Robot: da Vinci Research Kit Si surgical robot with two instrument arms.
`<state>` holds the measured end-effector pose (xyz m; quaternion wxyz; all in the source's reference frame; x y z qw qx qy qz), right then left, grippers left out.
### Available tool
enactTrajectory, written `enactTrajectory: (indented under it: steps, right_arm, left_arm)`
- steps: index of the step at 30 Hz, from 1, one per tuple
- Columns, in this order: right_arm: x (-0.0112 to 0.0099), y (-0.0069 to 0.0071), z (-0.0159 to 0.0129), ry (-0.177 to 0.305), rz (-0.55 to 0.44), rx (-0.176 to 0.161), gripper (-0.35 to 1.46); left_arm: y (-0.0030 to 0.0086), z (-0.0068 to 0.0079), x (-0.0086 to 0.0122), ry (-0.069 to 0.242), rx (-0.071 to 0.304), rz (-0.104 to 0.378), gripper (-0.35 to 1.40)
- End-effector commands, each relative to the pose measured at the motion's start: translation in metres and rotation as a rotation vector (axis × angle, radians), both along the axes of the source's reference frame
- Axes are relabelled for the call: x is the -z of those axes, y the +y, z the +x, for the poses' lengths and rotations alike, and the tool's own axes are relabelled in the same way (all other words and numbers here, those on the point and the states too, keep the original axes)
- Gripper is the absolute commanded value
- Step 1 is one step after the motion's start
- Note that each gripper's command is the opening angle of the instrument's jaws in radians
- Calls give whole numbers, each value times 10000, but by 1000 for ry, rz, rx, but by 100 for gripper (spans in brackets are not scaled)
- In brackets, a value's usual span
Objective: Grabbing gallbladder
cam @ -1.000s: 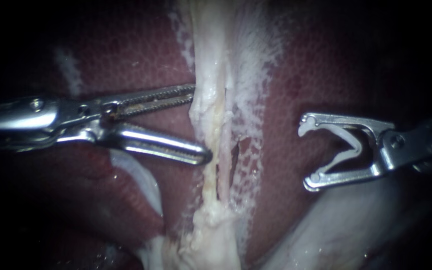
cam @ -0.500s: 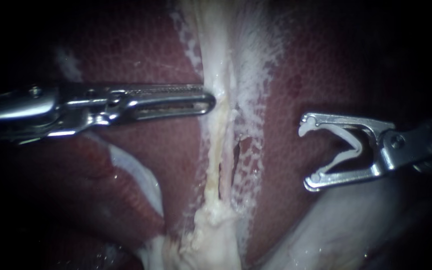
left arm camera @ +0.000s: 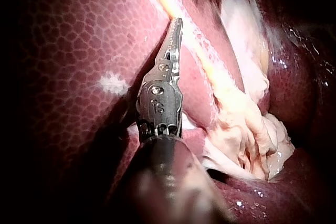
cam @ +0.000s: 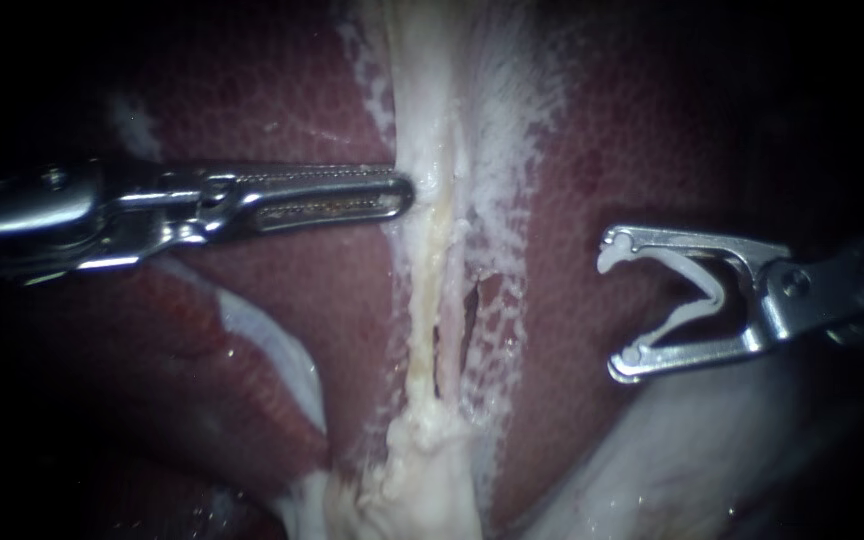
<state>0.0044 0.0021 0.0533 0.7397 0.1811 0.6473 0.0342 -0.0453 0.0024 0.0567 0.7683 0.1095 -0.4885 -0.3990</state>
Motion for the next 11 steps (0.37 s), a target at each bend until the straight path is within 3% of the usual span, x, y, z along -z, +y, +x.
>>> enactTrajectory:
  steps: [1, 11]
  right_arm:
    - [0, 0, 0, 0, 0, 0, 59]
    - [0, 0, 0, 0, 0, 0, 59]
  left_arm:
    - [0, 0, 0, 0, 1, -1, -35]
    - [-3, -2, 1, -1, -5, 2, -35]
